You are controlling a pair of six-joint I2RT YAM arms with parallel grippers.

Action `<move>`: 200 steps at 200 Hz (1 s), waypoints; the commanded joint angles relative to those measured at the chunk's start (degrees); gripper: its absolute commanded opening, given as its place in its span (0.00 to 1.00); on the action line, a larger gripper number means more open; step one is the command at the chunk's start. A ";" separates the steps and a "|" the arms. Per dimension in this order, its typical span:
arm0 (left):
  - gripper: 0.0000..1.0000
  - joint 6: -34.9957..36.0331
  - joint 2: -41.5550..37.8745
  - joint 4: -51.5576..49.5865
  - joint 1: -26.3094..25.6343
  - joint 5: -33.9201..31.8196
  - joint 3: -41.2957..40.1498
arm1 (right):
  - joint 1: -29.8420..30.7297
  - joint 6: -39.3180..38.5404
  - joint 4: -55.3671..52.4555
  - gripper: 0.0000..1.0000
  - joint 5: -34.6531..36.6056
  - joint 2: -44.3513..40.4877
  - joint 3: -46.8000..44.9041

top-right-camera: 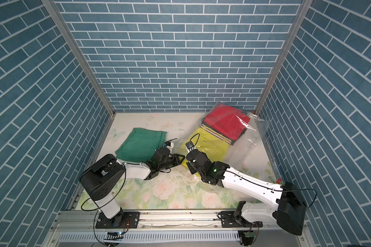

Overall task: Take the trousers out of the vacuum bag
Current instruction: Take out the trousers from the vacuum bag.

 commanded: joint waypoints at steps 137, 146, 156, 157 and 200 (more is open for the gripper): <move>0.32 5.12 -4.73 -9.93 -0.38 2.82 7.55 | -0.25 1.43 1.31 0.03 -0.76 1.15 -0.35; 0.32 5.25 -3.99 -9.90 -0.39 3.00 7.66 | -0.18 1.53 1.29 0.03 -0.72 1.10 -0.43; 0.31 5.04 -3.55 -9.44 -0.43 3.12 7.58 | -0.14 1.53 1.31 0.03 -0.72 1.02 -0.64; 0.31 5.03 -3.54 -9.40 -0.46 3.11 7.58 | -0.14 1.53 1.31 0.03 -0.72 1.02 -0.64; 0.44 4.81 -0.81 -9.08 -0.76 2.36 7.50 | -0.20 1.58 1.18 0.03 -0.63 0.84 -0.88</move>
